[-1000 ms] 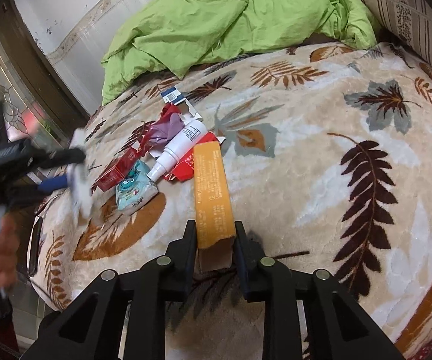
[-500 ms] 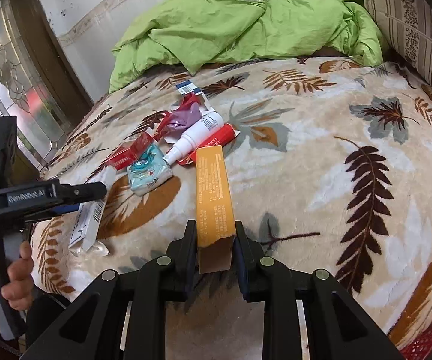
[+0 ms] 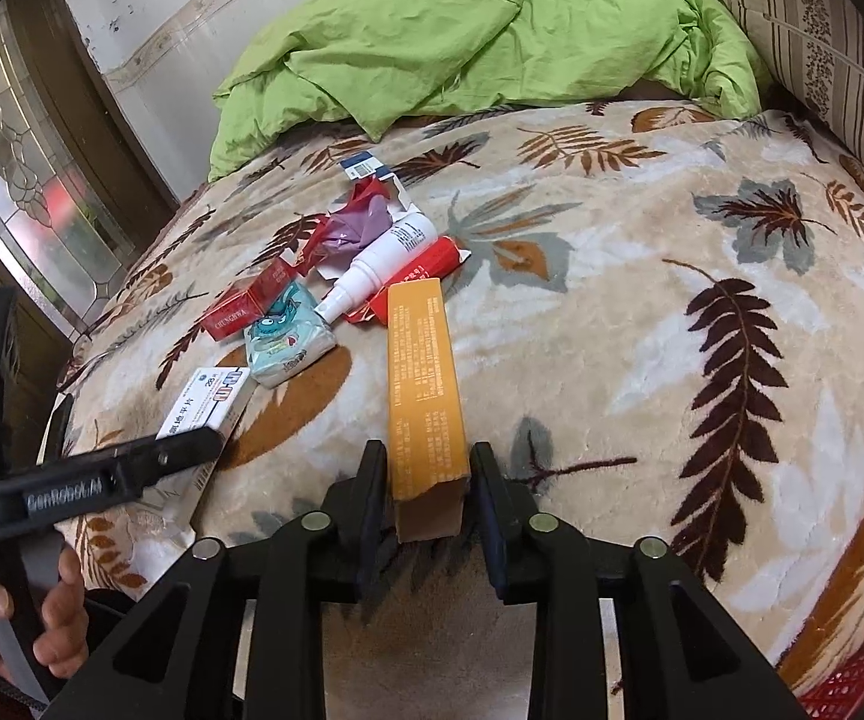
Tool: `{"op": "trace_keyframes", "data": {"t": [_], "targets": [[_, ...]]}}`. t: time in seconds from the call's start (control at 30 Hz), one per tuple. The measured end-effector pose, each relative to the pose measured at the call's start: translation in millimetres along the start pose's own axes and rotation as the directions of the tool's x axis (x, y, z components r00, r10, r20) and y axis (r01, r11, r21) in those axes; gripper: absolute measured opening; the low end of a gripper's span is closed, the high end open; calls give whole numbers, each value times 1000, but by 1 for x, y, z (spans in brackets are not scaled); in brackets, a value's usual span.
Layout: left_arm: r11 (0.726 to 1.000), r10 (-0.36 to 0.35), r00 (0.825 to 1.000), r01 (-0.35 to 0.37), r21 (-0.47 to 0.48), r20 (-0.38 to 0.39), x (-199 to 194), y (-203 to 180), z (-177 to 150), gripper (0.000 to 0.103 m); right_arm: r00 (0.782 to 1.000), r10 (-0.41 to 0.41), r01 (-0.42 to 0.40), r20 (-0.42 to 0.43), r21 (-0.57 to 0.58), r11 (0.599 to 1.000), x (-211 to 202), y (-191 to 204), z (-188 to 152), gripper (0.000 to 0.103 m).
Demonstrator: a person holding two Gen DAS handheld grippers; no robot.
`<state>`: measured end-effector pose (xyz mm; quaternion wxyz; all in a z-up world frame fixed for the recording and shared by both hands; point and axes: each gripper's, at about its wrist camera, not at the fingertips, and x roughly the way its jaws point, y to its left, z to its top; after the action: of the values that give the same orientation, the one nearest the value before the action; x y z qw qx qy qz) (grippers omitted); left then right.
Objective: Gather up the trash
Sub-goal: 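Lift the white medicine box with the left gripper while the right gripper lifts the orange box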
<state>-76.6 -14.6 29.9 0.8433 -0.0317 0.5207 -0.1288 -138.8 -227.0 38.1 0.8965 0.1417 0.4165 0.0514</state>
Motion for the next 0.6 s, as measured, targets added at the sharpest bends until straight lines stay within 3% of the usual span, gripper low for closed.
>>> {"op": "trace_keyframes", "data": {"t": [0.13,0.23,0.27,0.37,0.6], "targets": [[997,58,998,-60,51,31,3,-8,-4,73,1000,-9,9,-5,-13,1000,1,1,0,33],[991,103,992,-108,80,67,5,-10,-6,57,1000,-11,11,-17,-27,1000,4,3,0,33],[988,118,990,-125,91,84,5,-11,-8,56,1000,-8,7,-17,-31,1000,4,4,0,28],[984,131,984,-144,109,120,3,-13,-11,55,1000,-12,12,-5,-40,999,3,6,-1,23],[987,99,979,-119,106,178,-18,-19,-18,53,997,-10,13,79,-45,999,-15,9,-4,23]]}}
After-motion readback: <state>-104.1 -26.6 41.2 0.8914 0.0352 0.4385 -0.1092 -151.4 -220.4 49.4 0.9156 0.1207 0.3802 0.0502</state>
